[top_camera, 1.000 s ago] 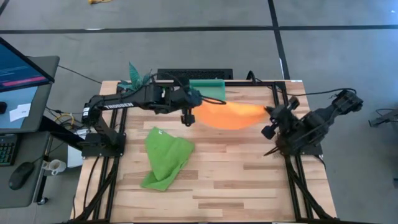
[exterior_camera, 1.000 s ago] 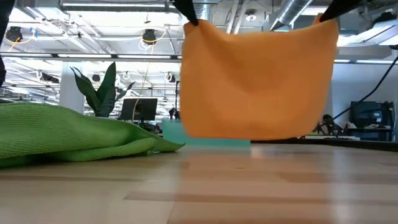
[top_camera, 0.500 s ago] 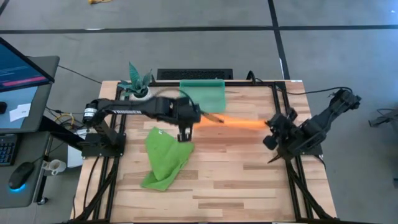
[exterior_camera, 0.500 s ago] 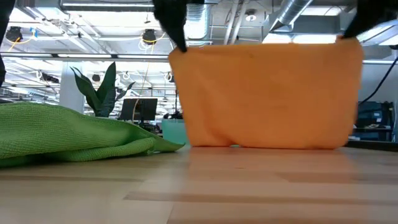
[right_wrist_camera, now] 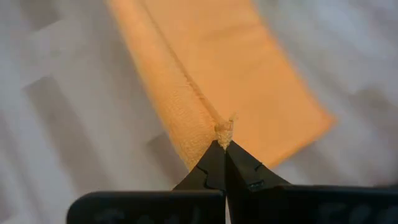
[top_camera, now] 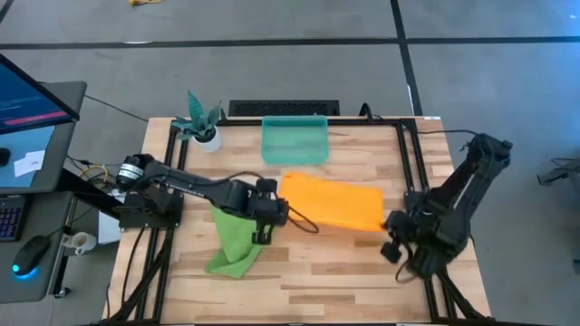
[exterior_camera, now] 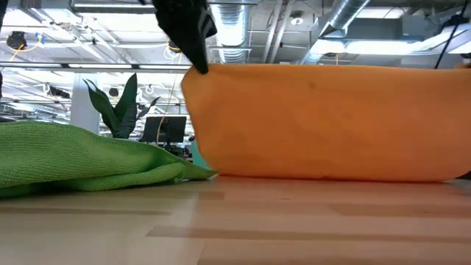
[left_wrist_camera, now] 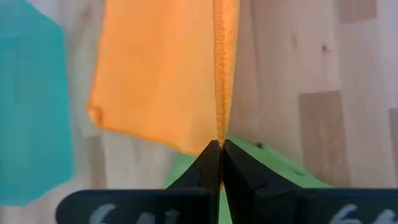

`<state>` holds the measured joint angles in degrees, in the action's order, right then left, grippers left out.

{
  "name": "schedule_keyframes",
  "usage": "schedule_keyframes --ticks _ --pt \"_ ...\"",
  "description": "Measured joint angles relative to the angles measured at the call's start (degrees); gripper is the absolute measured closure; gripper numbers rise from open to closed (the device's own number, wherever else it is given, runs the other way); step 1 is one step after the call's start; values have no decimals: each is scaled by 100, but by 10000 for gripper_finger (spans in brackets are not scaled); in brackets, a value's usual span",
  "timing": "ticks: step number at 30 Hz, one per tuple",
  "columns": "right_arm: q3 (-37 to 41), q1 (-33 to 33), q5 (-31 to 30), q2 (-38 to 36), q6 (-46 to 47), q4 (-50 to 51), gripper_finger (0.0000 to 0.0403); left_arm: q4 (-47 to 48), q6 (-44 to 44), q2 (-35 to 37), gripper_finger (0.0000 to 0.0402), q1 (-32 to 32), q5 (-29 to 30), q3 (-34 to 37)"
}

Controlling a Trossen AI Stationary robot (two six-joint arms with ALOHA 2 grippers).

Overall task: Roll microfiber towels into tight, uniform cylinder then place into a basket
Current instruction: Roll the orange microfiber cloth

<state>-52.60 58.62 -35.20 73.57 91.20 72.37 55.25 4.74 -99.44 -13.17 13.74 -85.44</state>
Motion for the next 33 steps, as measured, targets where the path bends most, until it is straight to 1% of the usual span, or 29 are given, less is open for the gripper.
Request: schedule_keyframes --ticks 4,9,13,14,17,20,22,26,29,33 --pt "0 511 49 637 553 -523 391 -291 302 -2 401 -364 15 244" --pt "0 978 65 1402 978 -1117 391 -1252 400 -7 401 -795 4 803" --pt "-2 1216 82 1777 1290 -1669 391 -1876 505 -9 401 -991 0 1105" --pt "-2 1275 90 1856 1333 -1806 391 -2002 541 -9 401 -1027 -59 1158" --pt "-113 1405 81 2057 1454 -1973 391 -2290 571 -9 401 -1109 -513 1292" --pt "-323 1502 67 2177 1547 -1877 391 -2436 680 -9 401 -1166 -851 1339" --pt "-515 1527 70 2206 1547 -1688 391 -2436 818 -9 401 -1181 -876 1339" --pt "-835 1467 19 2205 1561 -985 391 -2342 906 -9 401 -1189 -876 1339" --pt "-866 1265 19 2205 1705 -408 391 -2103 903 -9 401 -1146 -675 1339" --pt "-807 922 68 2216 1740 0 391 -1766 791 -9 401 -920 -339 1339"
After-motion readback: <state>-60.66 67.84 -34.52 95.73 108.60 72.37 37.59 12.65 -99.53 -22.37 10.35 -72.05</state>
